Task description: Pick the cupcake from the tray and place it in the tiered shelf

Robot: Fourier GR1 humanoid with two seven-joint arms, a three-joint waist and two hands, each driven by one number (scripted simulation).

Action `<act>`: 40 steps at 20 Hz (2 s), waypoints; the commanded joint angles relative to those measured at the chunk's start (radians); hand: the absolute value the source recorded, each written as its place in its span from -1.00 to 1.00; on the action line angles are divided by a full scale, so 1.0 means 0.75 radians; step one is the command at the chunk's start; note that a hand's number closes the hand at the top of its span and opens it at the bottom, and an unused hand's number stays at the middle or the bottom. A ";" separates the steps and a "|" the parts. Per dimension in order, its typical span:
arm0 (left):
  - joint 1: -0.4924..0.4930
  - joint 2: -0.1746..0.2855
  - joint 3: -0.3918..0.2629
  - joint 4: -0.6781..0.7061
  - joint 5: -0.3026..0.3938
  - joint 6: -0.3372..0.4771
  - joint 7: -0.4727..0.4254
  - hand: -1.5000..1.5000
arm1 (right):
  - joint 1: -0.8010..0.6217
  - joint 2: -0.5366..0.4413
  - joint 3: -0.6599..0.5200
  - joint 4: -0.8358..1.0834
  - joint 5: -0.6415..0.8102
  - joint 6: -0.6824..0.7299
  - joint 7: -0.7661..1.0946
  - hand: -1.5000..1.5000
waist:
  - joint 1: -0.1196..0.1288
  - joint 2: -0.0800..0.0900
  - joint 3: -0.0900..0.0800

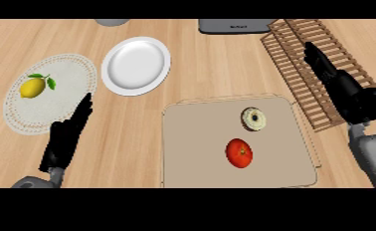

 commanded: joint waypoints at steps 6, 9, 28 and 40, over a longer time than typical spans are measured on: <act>0.042 -0.051 0.171 0.025 0.213 -0.017 0.167 0.00 | 0.183 -0.135 -0.371 -0.162 0.019 -0.251 -0.140 1.00 | -0.025 0.013 0.003; 0.069 -0.096 0.122 -0.021 0.243 -0.065 0.177 0.00 | 0.310 -0.124 -0.311 0.110 0.197 -0.418 0.142 1.00 | 0.009 0.027 0.002; 0.024 -0.103 0.174 -0.056 0.216 -0.085 0.309 0.00 | 0.563 -0.331 -0.168 -0.779 0.080 0.007 0.607 -1.00 | 0.038 0.022 0.001; -0.021 -0.168 0.196 0.020 0.170 -0.130 0.281 0.00 | -0.038 -0.140 0.168 -0.605 0.483 -0.070 1.394 -1.00 | 0.059 0.029 0.001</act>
